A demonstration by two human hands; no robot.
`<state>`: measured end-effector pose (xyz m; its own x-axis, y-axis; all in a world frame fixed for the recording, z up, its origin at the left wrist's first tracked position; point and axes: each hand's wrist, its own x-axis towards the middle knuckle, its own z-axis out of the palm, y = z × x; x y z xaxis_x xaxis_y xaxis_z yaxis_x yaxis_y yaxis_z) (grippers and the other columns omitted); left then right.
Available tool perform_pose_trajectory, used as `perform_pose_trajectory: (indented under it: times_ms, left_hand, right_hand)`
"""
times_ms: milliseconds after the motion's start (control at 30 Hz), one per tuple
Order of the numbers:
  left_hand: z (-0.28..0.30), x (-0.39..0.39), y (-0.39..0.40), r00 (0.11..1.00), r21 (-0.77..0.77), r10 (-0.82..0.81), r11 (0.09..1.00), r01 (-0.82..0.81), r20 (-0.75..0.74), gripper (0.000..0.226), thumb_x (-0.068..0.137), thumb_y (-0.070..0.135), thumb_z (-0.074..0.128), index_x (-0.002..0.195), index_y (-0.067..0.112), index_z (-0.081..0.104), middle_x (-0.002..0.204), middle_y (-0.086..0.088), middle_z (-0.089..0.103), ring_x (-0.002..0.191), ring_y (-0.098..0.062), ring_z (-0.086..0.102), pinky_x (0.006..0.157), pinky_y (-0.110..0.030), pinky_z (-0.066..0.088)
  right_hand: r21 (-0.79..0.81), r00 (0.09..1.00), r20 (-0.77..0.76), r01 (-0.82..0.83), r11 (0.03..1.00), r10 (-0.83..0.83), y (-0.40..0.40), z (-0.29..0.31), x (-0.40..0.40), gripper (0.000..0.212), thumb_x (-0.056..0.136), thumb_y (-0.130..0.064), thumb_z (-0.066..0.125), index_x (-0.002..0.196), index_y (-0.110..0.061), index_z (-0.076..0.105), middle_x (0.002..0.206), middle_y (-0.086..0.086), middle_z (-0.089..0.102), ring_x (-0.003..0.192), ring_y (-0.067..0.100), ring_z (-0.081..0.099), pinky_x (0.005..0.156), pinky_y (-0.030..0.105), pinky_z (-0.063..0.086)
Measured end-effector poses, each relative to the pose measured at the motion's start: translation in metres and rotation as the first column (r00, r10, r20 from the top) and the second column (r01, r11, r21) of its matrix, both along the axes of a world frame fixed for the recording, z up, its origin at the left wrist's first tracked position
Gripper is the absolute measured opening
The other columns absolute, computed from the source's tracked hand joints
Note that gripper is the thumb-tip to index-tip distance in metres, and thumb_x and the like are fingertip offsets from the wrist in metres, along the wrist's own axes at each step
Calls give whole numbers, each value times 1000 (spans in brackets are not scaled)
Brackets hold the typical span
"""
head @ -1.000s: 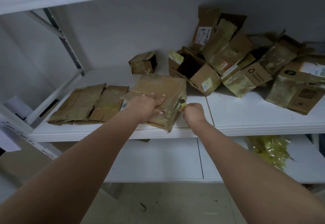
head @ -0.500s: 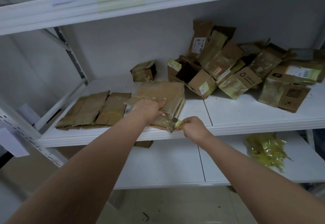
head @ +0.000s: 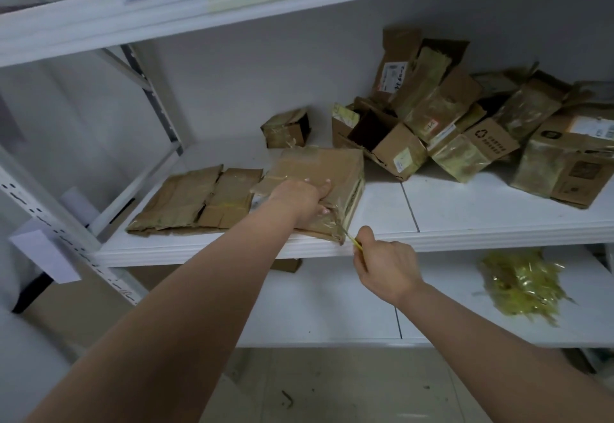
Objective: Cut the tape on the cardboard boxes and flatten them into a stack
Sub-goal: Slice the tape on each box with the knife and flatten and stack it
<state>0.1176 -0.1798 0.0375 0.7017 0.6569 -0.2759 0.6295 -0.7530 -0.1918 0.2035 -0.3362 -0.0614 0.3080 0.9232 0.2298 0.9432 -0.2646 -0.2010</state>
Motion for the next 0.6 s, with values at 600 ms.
perform_pose_trajectory:
  times_ms: [600]
  left_hand:
    - [9, -2, -1, 996, -22, -81, 996, 82, 44, 99, 78, 68, 60, 154, 23, 15, 150, -8, 40, 133, -29, 41, 102, -34, 37]
  right_hand:
    - [-251, 984, -77, 137, 958, -160, 23, -22, -27, 36, 85, -3, 43, 118, -9, 31, 60, -2, 42, 49, 15, 38, 45, 27, 26]
